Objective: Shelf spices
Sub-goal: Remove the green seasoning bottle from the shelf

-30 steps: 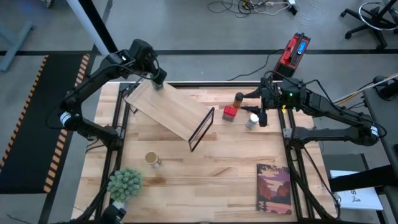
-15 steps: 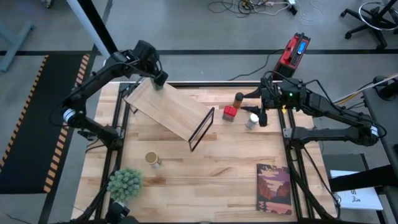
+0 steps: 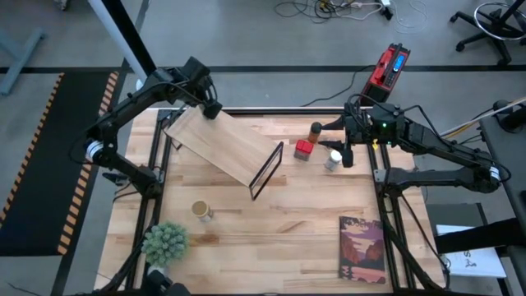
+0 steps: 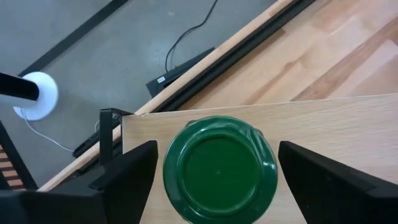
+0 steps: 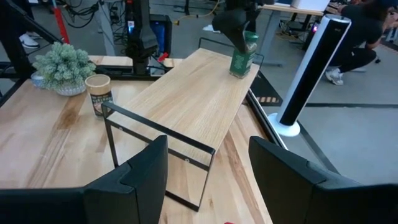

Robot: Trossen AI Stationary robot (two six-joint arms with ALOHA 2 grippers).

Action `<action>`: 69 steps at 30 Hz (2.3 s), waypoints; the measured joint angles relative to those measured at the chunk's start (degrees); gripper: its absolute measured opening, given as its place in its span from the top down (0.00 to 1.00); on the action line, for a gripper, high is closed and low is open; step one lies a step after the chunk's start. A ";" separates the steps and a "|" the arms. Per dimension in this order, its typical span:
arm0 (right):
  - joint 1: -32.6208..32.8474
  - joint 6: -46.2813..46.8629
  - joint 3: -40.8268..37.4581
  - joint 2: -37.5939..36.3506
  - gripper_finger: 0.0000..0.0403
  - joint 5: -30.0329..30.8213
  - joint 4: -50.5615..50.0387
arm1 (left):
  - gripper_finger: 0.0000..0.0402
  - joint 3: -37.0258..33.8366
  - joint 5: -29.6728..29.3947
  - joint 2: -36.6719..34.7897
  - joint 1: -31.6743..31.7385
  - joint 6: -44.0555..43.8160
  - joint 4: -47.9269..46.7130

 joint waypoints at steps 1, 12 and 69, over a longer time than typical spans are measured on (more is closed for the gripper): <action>0.00 0.04 0.00 0.00 0.50 0.02 0.02 | 0.21 0.00 0.00 0.00 0.00 0.00 -0.03; 0.00 0.15 0.00 0.00 0.50 0.02 0.07 | 0.33 -2.81 -1.49 -0.02 0.00 -1.51 0.26; -0.01 0.36 0.00 0.00 0.50 0.04 -0.28 | 0.55 -7.89 6.39 -10.35 -32.18 -18.69 3.98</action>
